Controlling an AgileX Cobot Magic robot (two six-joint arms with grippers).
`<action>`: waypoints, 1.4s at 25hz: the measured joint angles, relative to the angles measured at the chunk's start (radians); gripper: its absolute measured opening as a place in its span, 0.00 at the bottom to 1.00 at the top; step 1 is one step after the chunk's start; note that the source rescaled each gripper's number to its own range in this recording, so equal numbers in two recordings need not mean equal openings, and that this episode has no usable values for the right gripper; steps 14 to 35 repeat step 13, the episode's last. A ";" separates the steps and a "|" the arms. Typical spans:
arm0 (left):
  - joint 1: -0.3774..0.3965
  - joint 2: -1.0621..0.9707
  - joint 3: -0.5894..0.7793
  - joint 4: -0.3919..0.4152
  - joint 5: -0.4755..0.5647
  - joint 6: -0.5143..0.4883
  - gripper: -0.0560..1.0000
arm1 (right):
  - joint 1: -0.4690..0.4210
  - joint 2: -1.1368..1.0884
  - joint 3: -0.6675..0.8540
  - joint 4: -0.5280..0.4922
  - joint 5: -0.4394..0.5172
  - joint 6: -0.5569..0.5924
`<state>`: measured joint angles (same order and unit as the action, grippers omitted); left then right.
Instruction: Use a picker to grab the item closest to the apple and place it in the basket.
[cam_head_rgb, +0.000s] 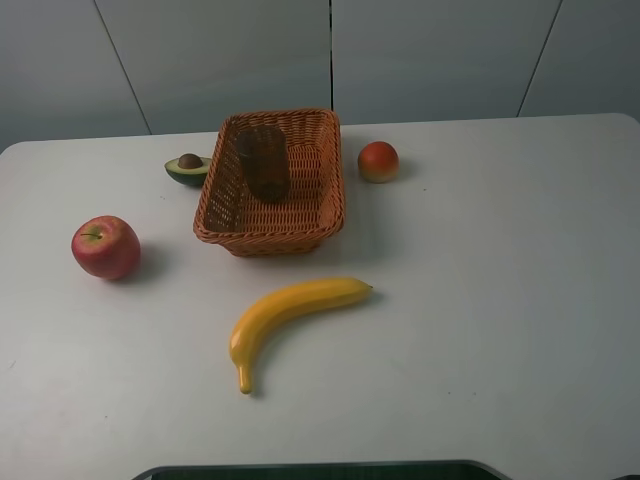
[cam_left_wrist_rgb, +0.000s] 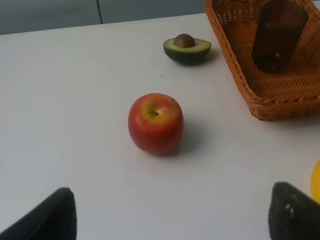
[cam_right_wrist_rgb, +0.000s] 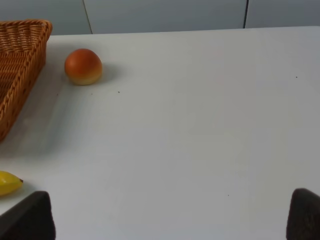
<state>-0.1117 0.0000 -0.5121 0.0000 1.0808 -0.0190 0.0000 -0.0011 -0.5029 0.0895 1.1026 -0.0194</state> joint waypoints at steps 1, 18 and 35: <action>0.000 0.000 0.000 0.000 0.000 0.000 0.99 | 0.000 0.000 0.000 0.000 0.000 0.000; 0.000 0.000 0.000 0.000 0.000 0.000 0.99 | 0.000 0.000 0.000 0.000 0.000 0.000; 0.000 0.000 0.000 0.000 0.000 0.000 0.99 | 0.000 0.000 0.000 0.000 0.000 0.000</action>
